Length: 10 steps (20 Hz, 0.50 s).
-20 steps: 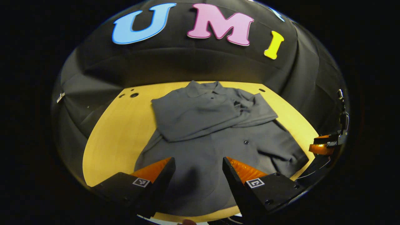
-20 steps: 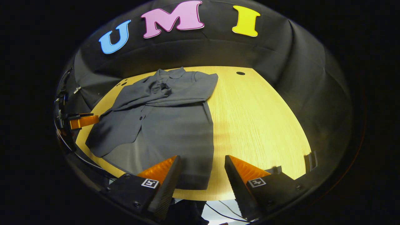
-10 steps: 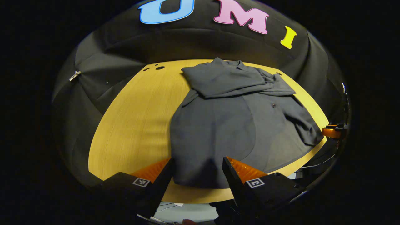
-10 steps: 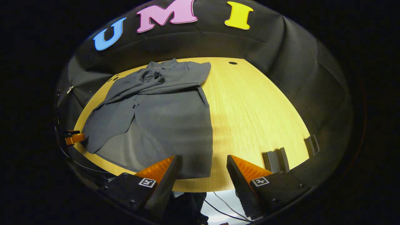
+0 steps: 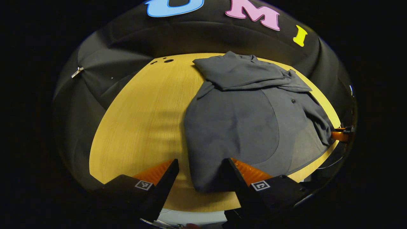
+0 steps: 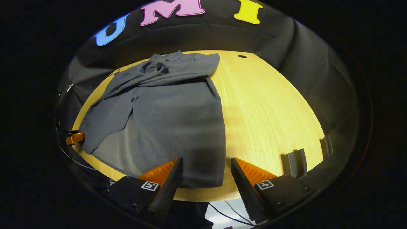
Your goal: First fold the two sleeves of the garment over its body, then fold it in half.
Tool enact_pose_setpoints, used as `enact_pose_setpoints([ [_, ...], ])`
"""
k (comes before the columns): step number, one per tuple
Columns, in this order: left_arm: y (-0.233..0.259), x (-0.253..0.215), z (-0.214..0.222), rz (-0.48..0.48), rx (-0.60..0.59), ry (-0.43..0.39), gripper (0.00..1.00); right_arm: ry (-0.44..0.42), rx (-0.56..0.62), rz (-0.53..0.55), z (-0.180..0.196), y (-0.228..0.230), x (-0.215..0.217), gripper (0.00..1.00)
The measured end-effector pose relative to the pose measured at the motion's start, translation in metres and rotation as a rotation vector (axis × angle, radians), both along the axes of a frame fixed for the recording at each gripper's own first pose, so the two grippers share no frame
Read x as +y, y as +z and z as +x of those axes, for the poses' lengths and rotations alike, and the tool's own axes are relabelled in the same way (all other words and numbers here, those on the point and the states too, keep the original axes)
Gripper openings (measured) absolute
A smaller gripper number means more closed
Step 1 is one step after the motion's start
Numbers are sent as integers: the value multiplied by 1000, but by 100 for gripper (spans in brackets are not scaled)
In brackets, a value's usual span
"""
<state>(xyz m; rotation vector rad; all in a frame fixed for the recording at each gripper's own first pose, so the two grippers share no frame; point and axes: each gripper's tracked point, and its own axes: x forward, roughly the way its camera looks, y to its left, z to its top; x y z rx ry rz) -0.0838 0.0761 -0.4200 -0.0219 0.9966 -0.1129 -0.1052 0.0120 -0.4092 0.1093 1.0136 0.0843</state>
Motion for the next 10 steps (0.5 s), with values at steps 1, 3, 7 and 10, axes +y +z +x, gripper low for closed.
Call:
enact_pose_setpoints([
  [1, 1, -1, 1, 2, 1, -9, 98, -5, -14, -1, 7, 0, 0, 95],
  [3, -1, -4, 6, -2, -11, -12, 99, -19, -7, -1, 8, -2, 2, 95],
  [7, 4, -38, 5, 41, -60, -164, 47, 145, -8, 36, 15, -3, 34, 49],
  [10, 0, -35, 7, 63, -13, -118, 11, 188, 16, 21, 13, -1, 38, 6],
])
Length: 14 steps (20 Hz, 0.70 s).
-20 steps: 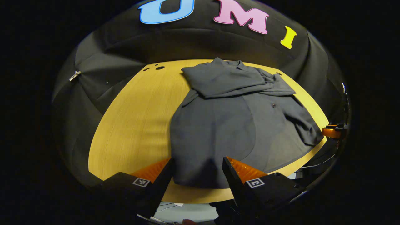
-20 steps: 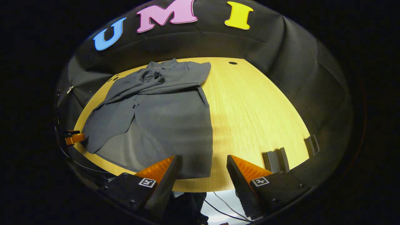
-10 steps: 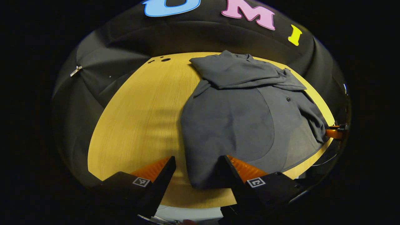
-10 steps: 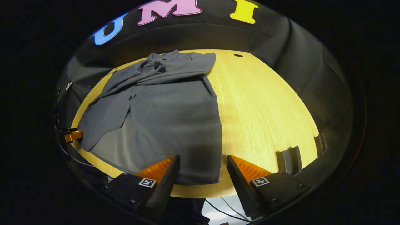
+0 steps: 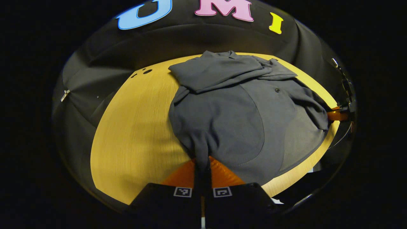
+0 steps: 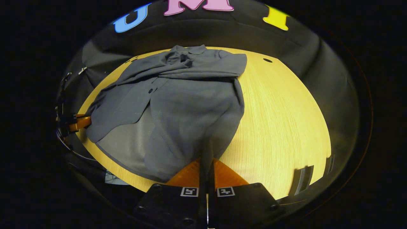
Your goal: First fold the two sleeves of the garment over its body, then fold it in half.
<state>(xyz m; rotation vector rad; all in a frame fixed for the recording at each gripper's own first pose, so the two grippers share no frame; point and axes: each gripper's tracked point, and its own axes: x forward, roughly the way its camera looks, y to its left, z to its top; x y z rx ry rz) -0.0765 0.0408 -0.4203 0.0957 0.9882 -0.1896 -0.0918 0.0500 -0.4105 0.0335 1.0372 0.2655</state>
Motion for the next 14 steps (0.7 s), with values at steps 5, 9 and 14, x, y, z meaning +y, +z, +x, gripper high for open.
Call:
enact_pose_setpoints([
  [5, 12, -6, -21, -69, 61, -11, 6, -10, -5, 22, -16, 12, -15, 5],
  [9, 26, -2, -53, -152, 109, 14, 5, -41, 6, 44, -32, 27, -23, 5],
  [14, 42, -3, -84, -203, 168, 27, 5, -63, 43, 84, -68, 43, -22, 5],
])
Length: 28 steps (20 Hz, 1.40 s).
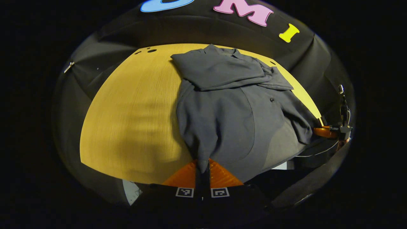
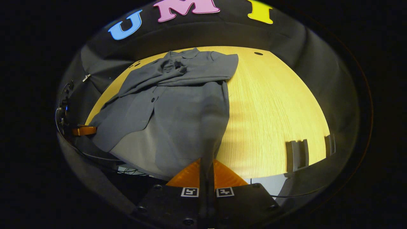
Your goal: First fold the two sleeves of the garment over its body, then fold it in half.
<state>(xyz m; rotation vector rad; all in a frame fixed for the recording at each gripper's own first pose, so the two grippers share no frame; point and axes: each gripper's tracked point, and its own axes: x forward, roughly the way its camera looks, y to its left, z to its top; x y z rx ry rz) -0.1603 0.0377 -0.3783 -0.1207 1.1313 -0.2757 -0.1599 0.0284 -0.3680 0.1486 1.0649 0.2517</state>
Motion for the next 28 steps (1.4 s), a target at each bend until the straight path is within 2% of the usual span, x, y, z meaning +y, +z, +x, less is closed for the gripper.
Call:
enact_pose_setpoints([
  [2, 16, 2, 4, -22, -5, 1, 6, -12, -18, 25, 1, 14, 0, 5],
  [5, 50, 1, 30, -90, -58, 55, 5, -41, -77, 64, 21, 42, -3, 5],
  [11, 116, 4, 100, -174, -217, 108, 5, -96, -240, 132, 88, 105, -4, 5],
  [12, 122, 4, 112, -177, -240, 106, 2, -108, -267, 141, 98, 114, -5, 5],
  [15, 142, 4, 149, -201, -297, 121, 5, -136, -335, 169, 135, 137, -6, 5],
  [21, 180, 2, 238, -177, -468, 124, 5, -160, -463, 179, 214, 168, -6, 5],
  [27, 177, -4, 318, -105, -564, 116, 5, -195, -534, 160, 294, 175, -6, 5],
  [28, 171, -3, 330, -98, -565, 124, 5, -207, -533, 158, 305, 171, -7, 0],
])
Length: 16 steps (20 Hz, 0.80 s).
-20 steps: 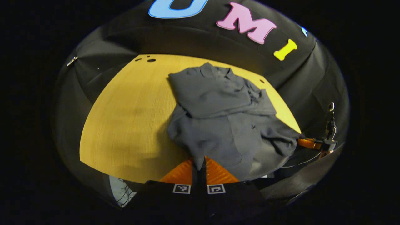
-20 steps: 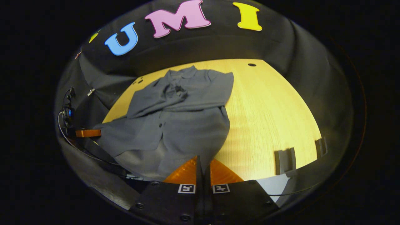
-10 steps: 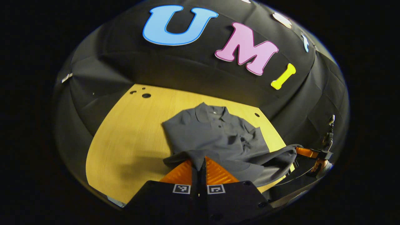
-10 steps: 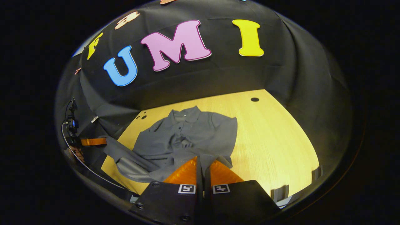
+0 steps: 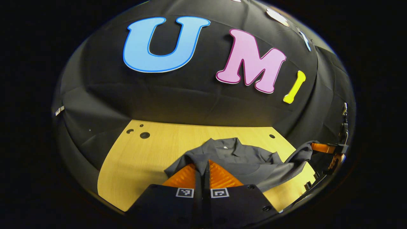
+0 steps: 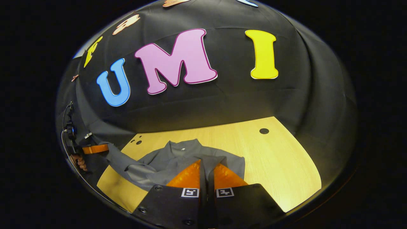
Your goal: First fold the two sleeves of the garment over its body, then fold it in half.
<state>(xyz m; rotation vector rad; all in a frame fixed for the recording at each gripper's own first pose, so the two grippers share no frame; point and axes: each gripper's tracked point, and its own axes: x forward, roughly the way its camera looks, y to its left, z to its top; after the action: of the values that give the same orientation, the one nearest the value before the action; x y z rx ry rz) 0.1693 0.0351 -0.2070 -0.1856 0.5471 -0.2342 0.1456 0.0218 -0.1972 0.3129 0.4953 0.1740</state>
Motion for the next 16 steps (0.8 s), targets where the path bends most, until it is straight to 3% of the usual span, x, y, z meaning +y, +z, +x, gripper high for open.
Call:
enact_pose_setpoints([
  [1, -5, 2, 11, -4, 4, 14, 5, -10, 4, 2, 11, -6, -1, 5],
  [2, -12, 6, 21, -7, 10, 34, 8, -22, 10, -1, 20, -12, -3, 0],
  [3, -19, 8, 31, -11, 18, 55, 5, -33, 19, -2, 30, -20, -5, 5],
  [6, -38, 11, 57, -20, 30, 96, 5, -73, 40, 11, 59, -39, -5, 0],
  [7, -44, 11, 65, -14, 32, 104, 5, -83, 49, 4, 70, -48, -5, 5],
  [11, -90, 11, 96, -4, 103, 161, 5, -111, 112, -8, 103, -93, -4, 5],
  [16, -149, 7, 118, 45, 194, 186, 5, -69, 197, -75, 121, -155, 5, 5],
])
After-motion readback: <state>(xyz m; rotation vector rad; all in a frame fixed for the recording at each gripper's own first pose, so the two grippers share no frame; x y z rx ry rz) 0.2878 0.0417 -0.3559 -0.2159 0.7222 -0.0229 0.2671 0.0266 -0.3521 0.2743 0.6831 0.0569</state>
